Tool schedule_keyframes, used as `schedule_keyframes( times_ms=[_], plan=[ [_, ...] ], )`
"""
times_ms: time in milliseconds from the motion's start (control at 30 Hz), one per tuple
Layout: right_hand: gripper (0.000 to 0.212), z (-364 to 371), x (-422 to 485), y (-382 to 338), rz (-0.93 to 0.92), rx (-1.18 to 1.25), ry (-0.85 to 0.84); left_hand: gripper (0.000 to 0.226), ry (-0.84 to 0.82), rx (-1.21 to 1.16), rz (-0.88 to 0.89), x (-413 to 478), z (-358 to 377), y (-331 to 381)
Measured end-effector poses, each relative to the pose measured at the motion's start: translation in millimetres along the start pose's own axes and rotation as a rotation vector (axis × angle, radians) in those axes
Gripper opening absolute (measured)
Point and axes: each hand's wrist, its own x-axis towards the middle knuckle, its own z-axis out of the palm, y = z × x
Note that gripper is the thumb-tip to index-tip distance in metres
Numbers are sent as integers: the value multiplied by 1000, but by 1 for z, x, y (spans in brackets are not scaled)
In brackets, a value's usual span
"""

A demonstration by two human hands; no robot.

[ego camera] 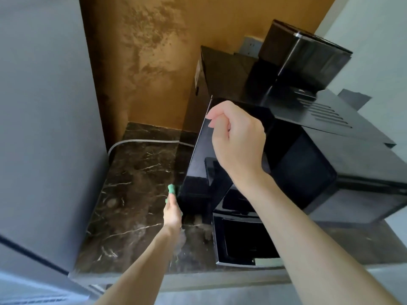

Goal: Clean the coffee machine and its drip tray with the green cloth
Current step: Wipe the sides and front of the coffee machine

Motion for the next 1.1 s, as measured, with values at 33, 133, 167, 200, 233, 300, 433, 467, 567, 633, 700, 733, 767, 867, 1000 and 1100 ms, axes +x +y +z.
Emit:
schedule_keyframes(
  times_ms=[33, 133, 167, 200, 233, 300, 433, 467, 567, 633, 700, 733, 767, 867, 1000, 1100],
  plan=[
    [30, 0, -1, 2, 2, -11, 0, 91, 17, -70, -47, -27, 8, 17],
    [28, 1, -5, 4, -7, -4, -8, 58, 123, -324, -149, -76, 36, 60],
    [27, 1, -8, 3, -3, 0, -10, 35, 181, -366, -186, -86, 45, 73],
    [27, -1, -12, 1, 4, 4, -7, 29, 228, -481, -232, -98, 52, 88],
    [27, -4, -16, 0, 10, 10, 1, 38, 231, -611, -264, -111, 60, 103],
    [27, -11, -23, -2, 14, 35, 22, 46, 187, -755, -314, -131, 72, 121],
    [34, -30, -29, -6, 15, 98, 87, 70, -30, -800, -254, -207, 94, 166],
    [34, -37, -30, -8, 19, 117, 103, 69, -37, -776, -242, -225, 100, 178],
    [34, -59, -32, -14, 30, 182, 139, 65, -33, -716, -212, -285, 111, 213],
    [36, -71, -38, -15, 40, 208, 146, 65, -33, -628, -120, -312, 115, 229],
    [38, -78, -46, -13, 70, 196, 119, 66, -72, -564, -81, -322, 119, 246],
    [39, -81, -51, -12, 93, 190, 101, 70, -109, -585, -97, -323, 119, 253],
    [39, -83, -55, -11, 123, 184, 81, 75, -149, -602, -114, -330, 116, 260],
    [31, -91, -60, -6, 238, 157, -11, 72, -153, -541, -72, -330, 115, 266],
    [29, -91, -62, -7, 351, 141, -119, 57, -146, -510, -148, -318, 116, 255],
    [30, -86, -64, -11, 357, 130, -132, 49, -171, -498, -174, -311, 115, 239]
  ],
)
